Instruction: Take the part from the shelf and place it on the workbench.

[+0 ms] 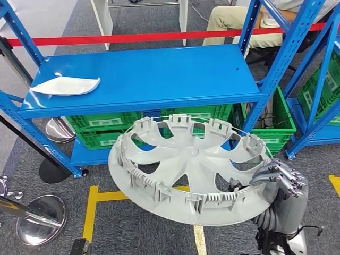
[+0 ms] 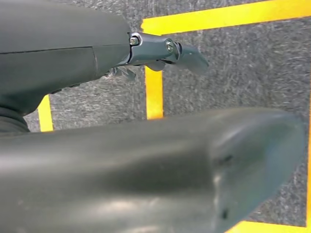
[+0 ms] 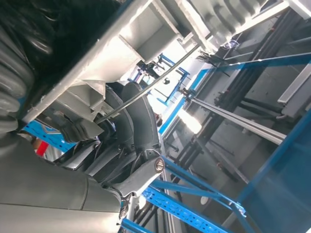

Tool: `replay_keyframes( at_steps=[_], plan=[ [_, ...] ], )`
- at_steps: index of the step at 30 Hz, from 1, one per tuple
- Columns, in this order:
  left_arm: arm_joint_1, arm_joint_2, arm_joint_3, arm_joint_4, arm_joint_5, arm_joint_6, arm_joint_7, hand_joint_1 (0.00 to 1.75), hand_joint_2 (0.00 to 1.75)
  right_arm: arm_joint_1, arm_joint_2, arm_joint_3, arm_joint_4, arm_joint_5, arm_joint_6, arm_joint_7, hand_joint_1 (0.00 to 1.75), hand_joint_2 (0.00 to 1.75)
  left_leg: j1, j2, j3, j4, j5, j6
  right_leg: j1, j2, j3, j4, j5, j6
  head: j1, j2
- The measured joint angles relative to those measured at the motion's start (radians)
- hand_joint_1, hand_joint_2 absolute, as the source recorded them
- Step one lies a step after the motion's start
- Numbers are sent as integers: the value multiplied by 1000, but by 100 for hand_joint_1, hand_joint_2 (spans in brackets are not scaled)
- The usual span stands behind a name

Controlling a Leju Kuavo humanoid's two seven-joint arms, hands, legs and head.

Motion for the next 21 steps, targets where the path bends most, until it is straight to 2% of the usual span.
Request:
replay_keyframes(
  at_steps=[1,2,3,5,6,7,8,10,11,12,13,14,15,16,17,18,19,20,21],
  plan=[
    [-2,0,0,0,0,1,0,0,0,0,0,0,0,0,0,1,175,175,-1,-1,43,-68,-2,5,1,0,-9,4,7,5,1,0],
    [-3,0,0,0,0,1,0,0,0,1,0,-1,0,0,1,1,175,175,-3,-1,70,-118,-10,11,2,-1,-17,5,16,11,1,0],
    [-4,0,0,0,0,2,0,0,0,1,0,-2,0,0,1,2,175,175,-6,-2,79,-145,-18,18,2,-2,-23,5,26,18,1,0],
    [-3,-1,0,0,-1,2,1,0,0,2,0,-3,0,-2,1,3,175,175,-8,-1,65,-157,-6,35,-1,-1,-34,3,39,31,1,0],
    [-2,-1,0,0,-1,2,1,0,0,4,-1,-4,0,-3,1,3,175,175,-7,1,56,-159,3,44,-2,0,-43,8,30,36,2,0],
    [-1,0,0,0,-1,1,1,0,0,5,-1,-6,0,-4,1,3,175,175,-6,3,46,-162,15,53,-2,3,-55,33,-2,40,3,0],
    [-1,0,0,0,-1,2,2,0,0,6,-1,-8,0,-5,1,3,175,175,-7,5,35,-163,26,60,-3,5,-71,79,-48,42,5,0],
    [-1,2,0,0,-1,2,2,0,0,7,-1,-12,0,-7,1,4,175,175,-13,6,7,-162,48,69,-2,8,-101,208,-137,43,8,0],
    [-1,2,0,0,-1,1,2,0,0,8,-1,-14,0,-8,1,4,175,175,-16,6,-8,-162,59,71,-2,8,-104,255,-152,43,8,0],
    [-1,2,0,0,0,1,2,0,0,10,-2,-16,0,-9,1,4,175,175,-20,6,-22,-161,70,72,-1,8,-95,275,-147,42,8,0],
    [0,2,0,0,1,1,2,0,0,12,-2,-18,0,-10,1,4,175,175,-22,6,-34,-161,80,72,1,8,-66,254,-122,38,8,0],
    [0,2,0,0,2,1,1,0,0,14,-2,-19,0,-10,1,3,175,175,-25,5,-45,-161,89,71,3,9,-19,198,-91,32,8,0],
    [0,1,1,0,3,1,1,0,0,16,-2,-20,0,-10,1,3,175,175,-26,5,-53,-161,98,69,7,9,34,120,-74,25,8,0],
    [0,1,1,0,3,1,1,0,0,18,-2,-21,0,-10,1,3,175,175,-28,5,-60,-160,107,66,10,9,88,39,-68,18,8,0],
    [0,0,1,0,4,1,1,0,0,20,-2,-22,-1,-10,0,3,175,175,-28,5,-65,-161,116,62,13,9,126,-22,-72,14,8,0],
    [0,0,1,0,4,1,1,0,0,21,-2,-23,-2,-10,0,2,175,175,-26,5,-70,-162,126,57,17,10,145,-56,-80,12,8,0],
    [1,0,1,0,4,1,1,0,0,23,-2,-24,-2,-10,0,2,175,175,-24,5,-73,-164,136,51,19,10,150,-70,-76,11,8,0],
    [1,1,1,0,4,1,1,0,0,24,-2,-25,-2,-9,0,2,175,175,-23,5,-77,-167,141,46,18,9,146,-74,-66,7,8,0],
    [2,1,1,0,4,1,1,0,0,24,-2,-25,-3,-9,0,2,175,175,-22,4,-81,-163,131,39,16,7,139,-79,-54,0,7,0]
  ],
)
